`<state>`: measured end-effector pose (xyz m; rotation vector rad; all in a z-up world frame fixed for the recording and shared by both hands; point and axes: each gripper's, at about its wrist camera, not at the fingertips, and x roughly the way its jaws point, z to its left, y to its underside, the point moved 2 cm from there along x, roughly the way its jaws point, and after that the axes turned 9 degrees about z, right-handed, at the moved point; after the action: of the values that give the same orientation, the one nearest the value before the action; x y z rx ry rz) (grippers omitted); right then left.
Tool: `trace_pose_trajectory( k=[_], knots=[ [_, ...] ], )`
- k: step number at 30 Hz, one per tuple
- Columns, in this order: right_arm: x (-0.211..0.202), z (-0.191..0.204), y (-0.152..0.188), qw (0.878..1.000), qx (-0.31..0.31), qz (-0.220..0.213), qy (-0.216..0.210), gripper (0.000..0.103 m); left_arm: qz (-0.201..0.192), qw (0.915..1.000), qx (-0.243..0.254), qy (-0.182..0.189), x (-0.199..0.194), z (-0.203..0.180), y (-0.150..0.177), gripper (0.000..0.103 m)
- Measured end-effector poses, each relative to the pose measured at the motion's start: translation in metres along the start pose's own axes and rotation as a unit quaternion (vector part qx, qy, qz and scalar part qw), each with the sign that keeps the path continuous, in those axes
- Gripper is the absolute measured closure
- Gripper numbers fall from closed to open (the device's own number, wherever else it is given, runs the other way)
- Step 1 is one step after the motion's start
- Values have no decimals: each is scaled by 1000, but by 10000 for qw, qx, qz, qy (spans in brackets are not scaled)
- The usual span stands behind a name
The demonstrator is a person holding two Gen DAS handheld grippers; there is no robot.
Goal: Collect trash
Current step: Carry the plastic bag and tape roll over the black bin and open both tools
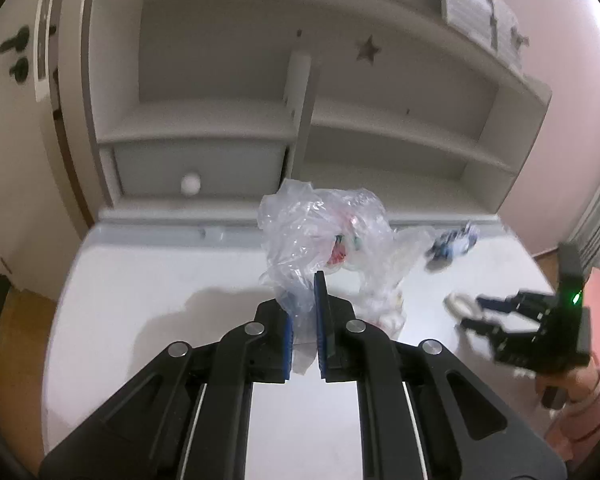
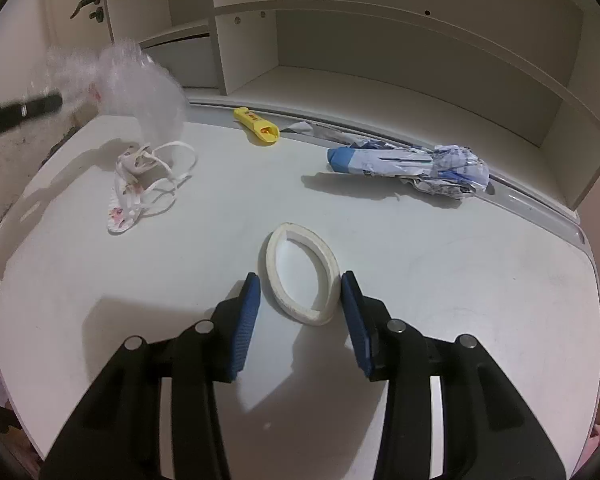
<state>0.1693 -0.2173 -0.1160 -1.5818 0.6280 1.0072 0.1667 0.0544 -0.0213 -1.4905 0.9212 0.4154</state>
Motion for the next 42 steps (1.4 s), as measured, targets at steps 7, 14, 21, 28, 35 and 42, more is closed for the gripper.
trace_pose_trajectory(
  k=[7, 14, 21, 28, 35, 42],
  knots=[
    [-2, -2, 4, 9997, 231, -55, -34, 68, -270, 9993, -113, 211, -12, -5, -24, 95],
    [-19, -34, 20, 9903, 1180, -309, -670, 69, -201, 9983, 259, 478, -9, -47, -25, 95],
    [-31, -25, 23, 9951, 775, -346, -502, 69, -253, 9980, 305, 486, -20, -61, -23, 95],
    [-87, -60, 55, 9902, 1088, -778, -413, 69, -214, 9953, 678, 656, -27, -100, -25, 95],
    [-214, -136, 181, 9707, 1997, -1242, 495, 69, 165, 9611, 2061, 1834, -23, -254, 3, 95],
    [-238, -201, 354, 9141, 3904, -631, 895, 69, 1459, 8622, 3593, 3259, -8, -436, 123, 95]
  ],
)
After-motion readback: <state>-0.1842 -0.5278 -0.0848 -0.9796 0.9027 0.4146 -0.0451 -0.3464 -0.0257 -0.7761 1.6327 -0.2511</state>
